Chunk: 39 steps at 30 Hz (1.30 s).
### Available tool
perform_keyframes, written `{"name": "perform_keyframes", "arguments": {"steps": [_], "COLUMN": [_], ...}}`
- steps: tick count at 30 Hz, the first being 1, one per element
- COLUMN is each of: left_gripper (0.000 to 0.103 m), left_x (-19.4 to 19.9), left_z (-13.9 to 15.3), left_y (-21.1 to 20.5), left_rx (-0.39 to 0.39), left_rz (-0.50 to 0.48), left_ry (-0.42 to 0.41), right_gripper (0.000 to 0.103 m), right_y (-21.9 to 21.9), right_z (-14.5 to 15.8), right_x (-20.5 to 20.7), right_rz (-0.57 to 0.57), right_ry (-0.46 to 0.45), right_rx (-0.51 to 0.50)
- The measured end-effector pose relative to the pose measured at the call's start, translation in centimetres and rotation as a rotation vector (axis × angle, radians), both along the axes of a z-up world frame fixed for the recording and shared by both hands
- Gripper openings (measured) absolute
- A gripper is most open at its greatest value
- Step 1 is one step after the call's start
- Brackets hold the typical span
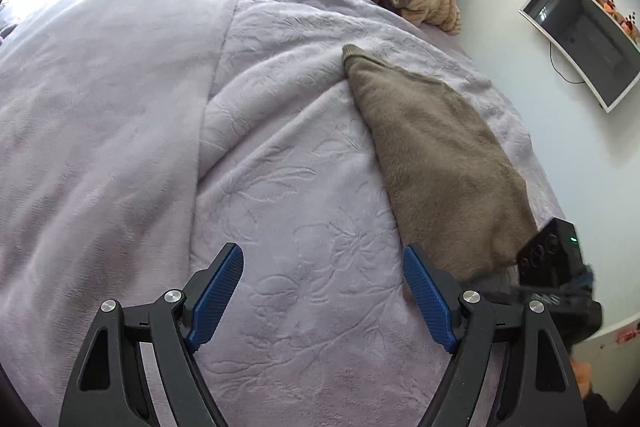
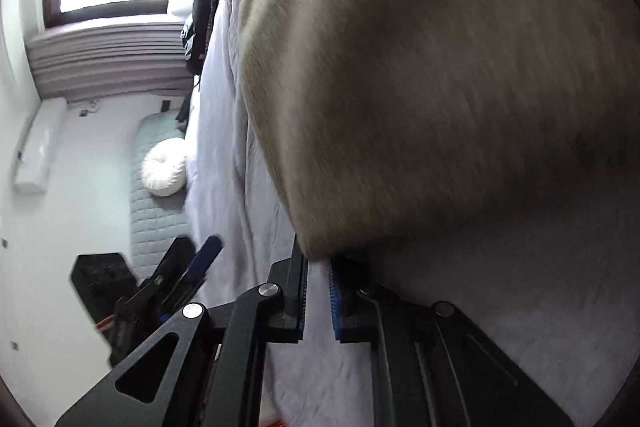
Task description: Fold small clothes
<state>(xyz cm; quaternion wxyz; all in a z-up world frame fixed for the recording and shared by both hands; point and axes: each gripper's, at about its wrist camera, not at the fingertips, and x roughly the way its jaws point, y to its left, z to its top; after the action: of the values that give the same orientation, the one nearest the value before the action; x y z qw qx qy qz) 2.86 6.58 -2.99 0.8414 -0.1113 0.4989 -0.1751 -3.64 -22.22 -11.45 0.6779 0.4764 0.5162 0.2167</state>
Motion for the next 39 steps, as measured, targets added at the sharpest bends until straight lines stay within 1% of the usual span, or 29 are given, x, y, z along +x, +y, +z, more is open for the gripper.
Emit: {"name": "perform_keyframes", "arguments": {"steps": [1,3,4,5,7,8,10,12,13,14,15,17,18,19,21,23,25,28,30,32,35,39], "left_gripper": [0.083,0.083,0.083,0.083,0.083,0.083,0.083,0.083,0.083,0.083,0.083,0.083,0.083,0.083,0.083,0.083,0.083,0.083,0.083,0.083,0.083,0.083], "left_x": [0.1,0.6,0.9,1.2,1.7,2.0,2.4,2.6,2.7,2.8,2.8,2.4,2.2,2.1,1.9,1.3,0.6,-0.1,-0.7,-1.3,-2.3,-3.3], "left_z": [-0.1,0.1,0.2,0.5,1.1,1.3,1.2,0.2,-0.8,-1.9,-2.7,-3.7,-3.7,-3.6,-3.1,-2.2,-1.6,-0.9,-0.5,-0.2,0.2,0.8], "left_y": [-0.4,-1.7,-2.5,-3.5,-5.5,-6.9,-9.1,-10.9,-11.5,-11.8,-11.9,-11.2,-10.6,-10.3,-9.9,-9.7,-9.5,-9.0,-8.8,-8.6,-8.6,-8.8], "left_rx": [0.004,0.008,0.007,0.004,-0.004,0.002,0.031,0.074,0.106,0.142,0.160,0.134,0.114,0.113,0.140,0.177,0.190,0.184,0.178,0.177,0.174,0.184], "left_rz": [-0.007,-0.030,-0.038,-0.048,-0.070,-0.083,-0.105,-0.119,-0.120,-0.119,-0.119,-0.110,-0.099,-0.092,-0.080,-0.069,-0.065,-0.059,-0.052,-0.045,-0.042,-0.042], "left_ry": [0.000,-0.005,-0.009,-0.016,-0.034,-0.047,-0.059,-0.052,-0.036,-0.008,0.013,0.036,0.037,0.040,0.029,0.005,-0.010,-0.019,-0.024,-0.029,-0.036,-0.049], "right_gripper": [0.017,0.017,0.017,0.017,0.017,0.017,0.017,0.017,0.013,0.001,0.000,0.000,0.000,0.000,0.000,0.000,0.001,0.003,0.003,0.003,0.005,0.005], "right_y": [-0.1,-0.8,-1.5,-2.5,-4.2,-5.0,-6.6,-8.2,-9.0,-10.2,-11.4,-12.8,-13.0,-12.6,-12.1,-12.2,-12.5,-12.8,-11.9,-12.6,-13.7,-14.0], "right_z": [1.1,4.0,5.6,7.6,9.7,10.1,9.6,8.4,7.6,6.5,5.5,4.9,4.9,5.1,5.7,6.1,6.3,6.8,7.5,7.8,7.8,7.6], "right_x": [-0.4,-1.0,-1.2,-1.1,-0.9,-0.4,0.2,1.0,1.2,1.1,0.6,-0.5,-0.8,-1.0,-1.2,-1.5,-2.2,-3.5,-3.7,-4.7,-6.4,-7.7], "right_rz": [0.028,0.060,0.056,0.035,0.004,-0.005,-0.012,-0.037,-0.050,-0.071,-0.098,-0.134,-0.133,-0.126,-0.115,-0.129,-0.141,-0.149,-0.158,-0.169,-0.185,-0.185], "right_ry": [-0.022,-0.109,-0.159,-0.225,-0.289,-0.294,-0.275,-0.221,-0.195,-0.168,-0.158,-0.165,-0.175,-0.189,-0.201,-0.200,-0.201,-0.207,-0.203,-0.193,-0.182,-0.173], "right_rx": [-0.040,-0.128,-0.170,-0.238,-0.344,-0.376,-0.431,-0.565,-0.617,-0.620,-0.550,-0.445,-0.445,-0.461,-0.491,-0.482,-0.475,-0.477,-0.482,-0.479,-0.463,-0.463]}}
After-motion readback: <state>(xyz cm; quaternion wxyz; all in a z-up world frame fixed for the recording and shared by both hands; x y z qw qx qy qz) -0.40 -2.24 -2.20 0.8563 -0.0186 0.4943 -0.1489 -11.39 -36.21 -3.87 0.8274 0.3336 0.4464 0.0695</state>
